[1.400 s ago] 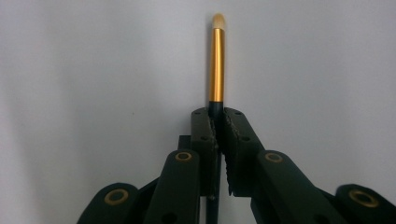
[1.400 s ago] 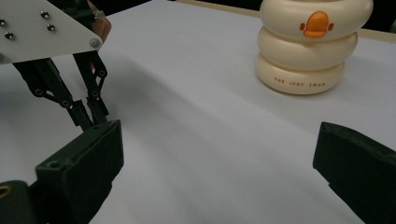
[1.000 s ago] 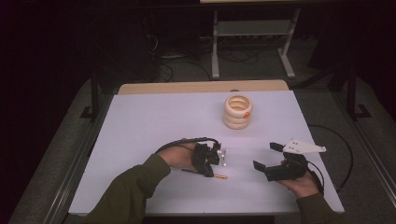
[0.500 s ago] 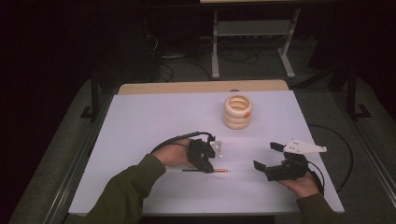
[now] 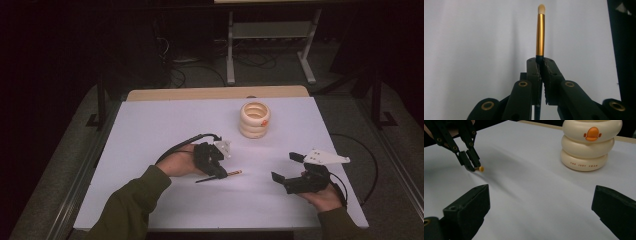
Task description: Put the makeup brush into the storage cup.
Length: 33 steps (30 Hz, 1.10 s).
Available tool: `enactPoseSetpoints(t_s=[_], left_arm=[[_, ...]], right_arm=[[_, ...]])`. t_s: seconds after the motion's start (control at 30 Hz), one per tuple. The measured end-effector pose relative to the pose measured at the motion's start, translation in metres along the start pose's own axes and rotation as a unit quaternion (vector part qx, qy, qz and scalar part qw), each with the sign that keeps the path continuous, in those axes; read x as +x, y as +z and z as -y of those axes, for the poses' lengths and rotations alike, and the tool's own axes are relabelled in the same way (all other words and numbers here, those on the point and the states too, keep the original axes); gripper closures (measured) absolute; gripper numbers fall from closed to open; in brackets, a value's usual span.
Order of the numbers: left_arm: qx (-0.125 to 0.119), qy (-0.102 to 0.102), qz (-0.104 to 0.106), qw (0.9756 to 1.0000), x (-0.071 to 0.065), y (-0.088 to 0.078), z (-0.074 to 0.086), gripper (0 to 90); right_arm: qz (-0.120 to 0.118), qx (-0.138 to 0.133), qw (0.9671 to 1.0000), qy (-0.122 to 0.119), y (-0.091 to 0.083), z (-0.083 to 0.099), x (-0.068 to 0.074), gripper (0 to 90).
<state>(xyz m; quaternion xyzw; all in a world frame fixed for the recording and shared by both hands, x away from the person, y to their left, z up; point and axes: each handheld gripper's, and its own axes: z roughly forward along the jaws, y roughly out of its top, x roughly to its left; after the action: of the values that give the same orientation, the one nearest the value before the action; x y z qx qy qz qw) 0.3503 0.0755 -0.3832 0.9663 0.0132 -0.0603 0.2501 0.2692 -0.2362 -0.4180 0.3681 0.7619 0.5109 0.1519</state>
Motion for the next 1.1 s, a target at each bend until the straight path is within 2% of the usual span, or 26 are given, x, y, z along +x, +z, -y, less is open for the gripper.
enactPoseSetpoints(t_s=[0.17, 0.27, 0.33, 0.43, 0.47, 0.5, 0.67, 0.7, 0.73, 0.77, 0.83, 0.9, 0.93, 0.97, 1.0, 1.03, 1.07, 1.1], left_arm=[[-0.032, -0.015, -0.003, 0.9994, 0.0, -0.009, 0.002, 84.3], [-0.06, -0.024, -0.013, 0.9978, -0.002, -0.014, 0.006, 84.3], [-0.068, -0.03, -0.013, 0.9971, -0.001, -0.016, 0.008, 84.3], [-0.088, -0.041, -0.019, 0.9951, -0.002, -0.018, 0.012, 84.3], [-0.088, -0.041, -0.019, 0.9951, -0.002, -0.018, 0.012, 84.3], [-0.106, -0.046, -0.023, 0.993, -0.003, -0.022, 0.016, 84.3], [-0.117, -0.049, -0.027, 0.9915, -0.004, -0.025, 0.019, 84.3], [-0.133, -0.06, -0.031, 0.9888, -0.006, -0.028, 0.023, 84.3], [-0.133, -0.06, -0.031, 0.9888, -0.006, -0.028, 0.023, 84.2], [-0.145, -0.066, -0.034, 0.9867, -0.007, -0.03, 0.025, 84.2], [-0.153, -0.069, -0.042, 0.985, -0.009, -0.03, 0.027, 84.2], [-0.167, -0.073, -0.04, 0.9825, -0.01, -0.03, 0.03, 84.2], [-0.167, -0.073, -0.04, 0.9825, -0.01, -0.03, 0.03, 84.2], [-0.176, -0.077, -0.044, 0.9804, -0.011, -0.031, 0.033, 84.2], [-0.176, -0.077, -0.044, 0.9804, -0.011, -0.031, 0.033, 84.2], [-0.187, -0.08, -0.049, 0.9779, -0.011, -0.032, 0.037, 84.2], [-0.187, -0.08, -0.049, 0.9779, -0.011, -0.032, 0.037, 84.2], [-0.195, -0.081, -0.052, 0.976, -0.01, -0.034, 0.04, 84.2]], right_arm=[[0.0, -0.001, 1.0, 0.0, 0.0, 0.0, 0.0, 1.2], [0.0, -0.002, 1.0, 0.0, -0.001, 0.0, 0.0, 1.2], [0.0, -0.001, 1.0, -0.001, -0.001, 0.0, 0.0, 1.2], [-0.001, -0.001, 1.0, 0.0, -0.001, 0.0, 0.0, 1.2], [-0.001, -0.001, 1.0, 0.0, -0.001, 0.0, 0.0, 1.2], [0.0, -0.002, 1.0, 0.0, -0.001, -0.001, 0.0, 1.2], [0.0, -0.002, 1.0, -0.002, -0.001, -0.001, 0.0, 1.2], [-0.002, -0.003, 1.0, -0.007, 0.0, -0.001, 0.001, 1.2], [-0.002, -0.003, 1.0, -0.007, 0.0, -0.001, 0.001, 1.2], [-0.002, -0.002, 1.0, -0.006, 0.0, -0.001, 0.001, 1.2], [-0.002, -0.002, 1.0, -0.006, 0.0, -0.002, 0.001, 1.2], [-0.004, -0.003, 1.0, -0.005, 0.0, -0.002, 0.001, 1.2], [-0.004, -0.004, 1.0, -0.005, 0.001, -0.002, 0.001, 1.2], [-0.005, -0.003, 1.0, -0.004, 0.001, -0.003, 0.001, 1.2], [-0.005, -0.003, 1.0, -0.004, 0.001, -0.003, 0.001, 1.2], [-0.006, -0.002, 1.0, -0.005, 0.001, -0.003, 0.002, 1.2], [-0.006, -0.002, 1.0, -0.005, 0.001, -0.003, 0.002, 1.2], [-0.008, -0.002, 1.0, -0.005, 0.001, -0.004, 0.002, 1.2]])
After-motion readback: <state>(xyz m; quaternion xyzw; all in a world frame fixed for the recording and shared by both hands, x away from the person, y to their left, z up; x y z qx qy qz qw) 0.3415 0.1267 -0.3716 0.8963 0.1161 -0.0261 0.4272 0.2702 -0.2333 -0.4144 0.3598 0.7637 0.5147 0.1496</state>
